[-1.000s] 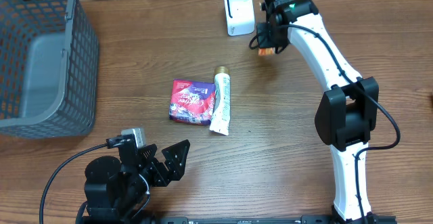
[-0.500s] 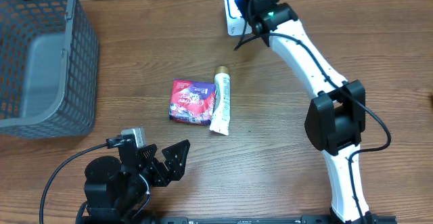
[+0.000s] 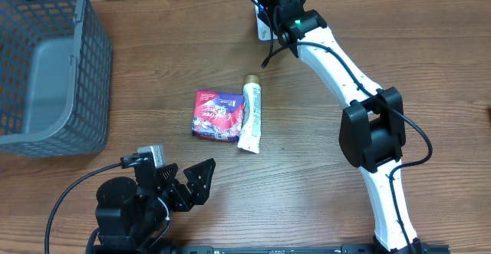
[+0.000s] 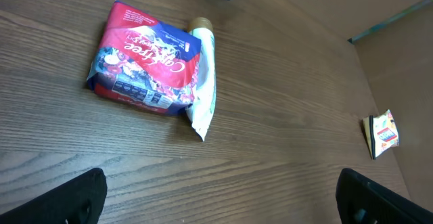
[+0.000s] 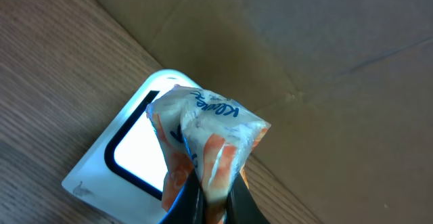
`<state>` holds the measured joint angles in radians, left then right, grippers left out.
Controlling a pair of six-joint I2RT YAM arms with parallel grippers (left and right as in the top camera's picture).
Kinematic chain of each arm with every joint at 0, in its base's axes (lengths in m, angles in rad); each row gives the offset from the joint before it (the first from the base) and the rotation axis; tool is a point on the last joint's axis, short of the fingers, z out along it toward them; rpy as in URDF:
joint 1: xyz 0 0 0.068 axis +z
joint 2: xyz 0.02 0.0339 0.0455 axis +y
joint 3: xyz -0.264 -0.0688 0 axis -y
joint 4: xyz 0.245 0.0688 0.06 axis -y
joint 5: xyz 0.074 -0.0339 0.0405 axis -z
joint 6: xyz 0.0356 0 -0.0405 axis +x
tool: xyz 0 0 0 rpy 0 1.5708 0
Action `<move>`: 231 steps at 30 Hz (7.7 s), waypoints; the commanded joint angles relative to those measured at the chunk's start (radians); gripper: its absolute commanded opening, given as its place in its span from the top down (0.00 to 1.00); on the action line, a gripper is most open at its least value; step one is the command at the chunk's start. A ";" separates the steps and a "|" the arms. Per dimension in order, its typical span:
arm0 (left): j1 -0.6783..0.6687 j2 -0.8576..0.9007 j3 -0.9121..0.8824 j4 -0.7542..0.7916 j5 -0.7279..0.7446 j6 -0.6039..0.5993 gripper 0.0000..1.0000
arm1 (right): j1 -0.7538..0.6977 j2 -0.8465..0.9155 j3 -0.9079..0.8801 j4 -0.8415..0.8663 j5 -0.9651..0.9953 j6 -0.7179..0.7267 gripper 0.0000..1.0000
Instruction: Scan the item barcode
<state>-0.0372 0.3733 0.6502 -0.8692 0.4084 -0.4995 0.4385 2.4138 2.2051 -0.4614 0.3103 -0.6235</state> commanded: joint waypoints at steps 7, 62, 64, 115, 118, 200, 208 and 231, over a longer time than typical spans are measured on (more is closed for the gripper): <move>0.004 -0.004 0.006 0.002 0.007 -0.010 0.00 | -0.011 -0.010 0.014 0.042 0.119 0.085 0.96; 0.004 -0.004 0.006 0.002 0.007 -0.010 0.00 | -1.196 -0.271 -0.254 -0.447 -0.195 1.053 0.00; 0.004 -0.004 0.006 0.002 0.007 -0.010 0.00 | -1.183 -0.283 -0.243 -0.439 -0.340 0.998 0.00; 0.004 -0.004 0.006 0.002 0.007 -0.010 0.00 | 0.138 -0.259 -0.544 -0.543 -0.336 1.155 0.47; 0.004 -0.004 0.006 0.002 0.007 -0.010 0.00 | 0.109 -0.259 -0.504 -0.631 -0.244 1.155 0.47; 0.004 -0.004 0.006 0.002 0.007 -0.010 0.00 | 0.252 -0.259 -0.585 -0.624 0.056 0.940 0.63; 0.004 -0.004 0.006 0.002 0.007 -0.010 0.00 | 0.249 -0.259 -0.565 -0.637 -0.101 0.980 0.96; 0.004 -0.004 0.006 0.002 0.007 -0.010 0.00 | -0.141 -0.259 -0.602 -0.609 -1.256 0.776 0.96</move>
<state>-0.0372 0.3733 0.6502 -0.8688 0.4084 -0.4992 0.3389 2.1651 1.6920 -1.0935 -0.7750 0.1646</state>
